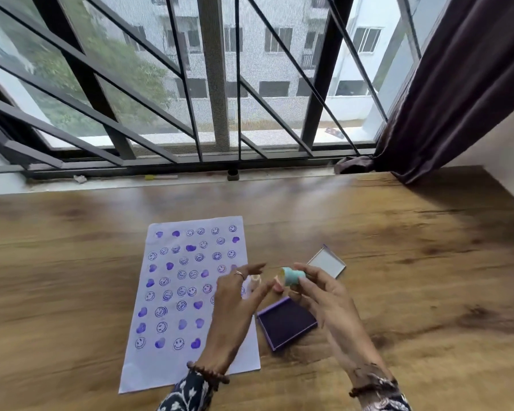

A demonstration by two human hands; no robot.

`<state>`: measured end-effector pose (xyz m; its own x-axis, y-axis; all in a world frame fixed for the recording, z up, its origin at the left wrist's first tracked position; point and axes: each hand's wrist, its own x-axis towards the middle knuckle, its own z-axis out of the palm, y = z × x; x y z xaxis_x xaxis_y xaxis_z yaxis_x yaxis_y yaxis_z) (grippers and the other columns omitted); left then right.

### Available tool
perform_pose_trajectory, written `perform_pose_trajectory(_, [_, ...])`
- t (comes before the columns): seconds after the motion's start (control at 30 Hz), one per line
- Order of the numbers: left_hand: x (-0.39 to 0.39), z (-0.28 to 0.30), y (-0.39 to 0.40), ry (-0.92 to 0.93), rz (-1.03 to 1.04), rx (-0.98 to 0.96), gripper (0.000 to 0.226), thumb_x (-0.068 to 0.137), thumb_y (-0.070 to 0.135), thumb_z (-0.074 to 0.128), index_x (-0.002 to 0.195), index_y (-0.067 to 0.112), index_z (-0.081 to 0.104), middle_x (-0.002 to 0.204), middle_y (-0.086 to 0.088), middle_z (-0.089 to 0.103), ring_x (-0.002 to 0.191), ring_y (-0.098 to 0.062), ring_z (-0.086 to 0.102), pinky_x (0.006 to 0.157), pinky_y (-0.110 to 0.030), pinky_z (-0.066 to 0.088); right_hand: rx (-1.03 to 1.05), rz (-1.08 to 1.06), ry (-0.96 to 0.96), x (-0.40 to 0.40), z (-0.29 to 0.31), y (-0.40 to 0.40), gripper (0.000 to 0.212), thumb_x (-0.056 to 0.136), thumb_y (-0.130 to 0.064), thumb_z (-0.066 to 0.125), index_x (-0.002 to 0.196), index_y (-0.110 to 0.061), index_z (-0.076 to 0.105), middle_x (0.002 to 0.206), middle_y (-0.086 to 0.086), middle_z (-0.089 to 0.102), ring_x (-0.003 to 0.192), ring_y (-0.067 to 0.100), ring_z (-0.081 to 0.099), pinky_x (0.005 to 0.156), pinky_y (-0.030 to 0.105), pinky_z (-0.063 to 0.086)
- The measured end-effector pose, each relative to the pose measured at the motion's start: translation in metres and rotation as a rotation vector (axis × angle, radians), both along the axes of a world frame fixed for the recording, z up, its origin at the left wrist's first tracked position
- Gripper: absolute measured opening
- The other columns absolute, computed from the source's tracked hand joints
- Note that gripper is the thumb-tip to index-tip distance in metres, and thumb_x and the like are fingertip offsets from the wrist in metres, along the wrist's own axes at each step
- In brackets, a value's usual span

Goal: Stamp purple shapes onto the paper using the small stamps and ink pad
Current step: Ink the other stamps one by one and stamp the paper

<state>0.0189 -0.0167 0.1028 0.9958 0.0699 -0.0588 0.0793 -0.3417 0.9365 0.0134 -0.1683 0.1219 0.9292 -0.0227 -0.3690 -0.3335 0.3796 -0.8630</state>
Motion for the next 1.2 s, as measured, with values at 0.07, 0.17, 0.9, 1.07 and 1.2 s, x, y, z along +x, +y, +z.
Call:
perform_pose_trajectory(0.07, [-0.007, 0.018, -0.007, 0.028, -0.066, -0.189, 0.023, 0.069, 0.043, 0.069, 0.091, 0.035, 0.067, 0.092, 0.011, 0.071, 0.088, 0.0, 0.061, 0.07, -0.008, 0.043, 0.177, 0.013, 0.034, -0.01, 0.005, 0.002, 0.019, 0.079, -0.006, 0.056, 0.095, -0.006, 0.066, 0.083, 0.004, 0.076, 0.072, 0.011, 0.07, 0.067, 0.018, 0.058])
perform_pose_trajectory(0.17, [-0.014, 0.029, -0.015, -0.022, -0.079, -0.252, 0.015, 0.069, 0.02, 0.076, 0.082, 0.027, 0.072, 0.081, 0.009, 0.075, 0.075, -0.002, 0.067, 0.065, -0.009, 0.048, 0.294, 0.006, 0.066, -0.019, 0.007, 0.002, 0.025, 0.074, -0.01, 0.059, 0.096, -0.005, 0.067, 0.084, 0.008, 0.075, 0.071, 0.011, 0.07, 0.068, 0.019, 0.058])
perform_pose_trajectory(0.9, [-0.036, -0.049, 0.019, -0.077, -0.206, 0.399, 0.031, 0.092, 0.02, 0.052, 0.123, 0.02, 0.053, 0.106, 0.007, 0.053, 0.1, -0.01, 0.047, 0.077, -0.024, 0.043, 0.093, -0.269, 0.259, -0.039, -0.035, -0.009, 0.013, 0.089, 0.0, 0.051, 0.086, -0.002, 0.063, 0.078, 0.013, 0.068, 0.064, 0.017, 0.063, 0.053, 0.016, 0.056])
perform_pose_trajectory(1.07, [-0.034, -0.047, 0.014, -0.095, -0.225, 0.496, 0.045, 0.081, 0.03, 0.067, 0.123, 0.019, 0.054, 0.113, -0.002, 0.055, 0.103, -0.02, 0.052, 0.086, -0.032, 0.044, -0.569, -0.221, 0.082, -0.033, -0.042, -0.008, 0.011, 0.081, -0.007, 0.065, 0.077, -0.016, 0.067, 0.082, 0.007, 0.071, 0.075, 0.017, 0.065, 0.063, 0.017, 0.053])
perform_pose_trajectory(1.2, [-0.033, -0.051, 0.013, -0.099, -0.318, 0.669, 0.067, 0.067, 0.054, 0.071, 0.123, 0.023, 0.053, 0.116, -0.007, 0.054, 0.101, -0.026, 0.053, 0.083, -0.038, 0.045, -1.11, -0.064, -0.122, -0.031, -0.042, -0.003, 0.011, 0.082, -0.018, 0.066, 0.09, -0.026, 0.065, 0.086, -0.009, 0.063, 0.077, 0.004, 0.059, 0.062, 0.012, 0.045])
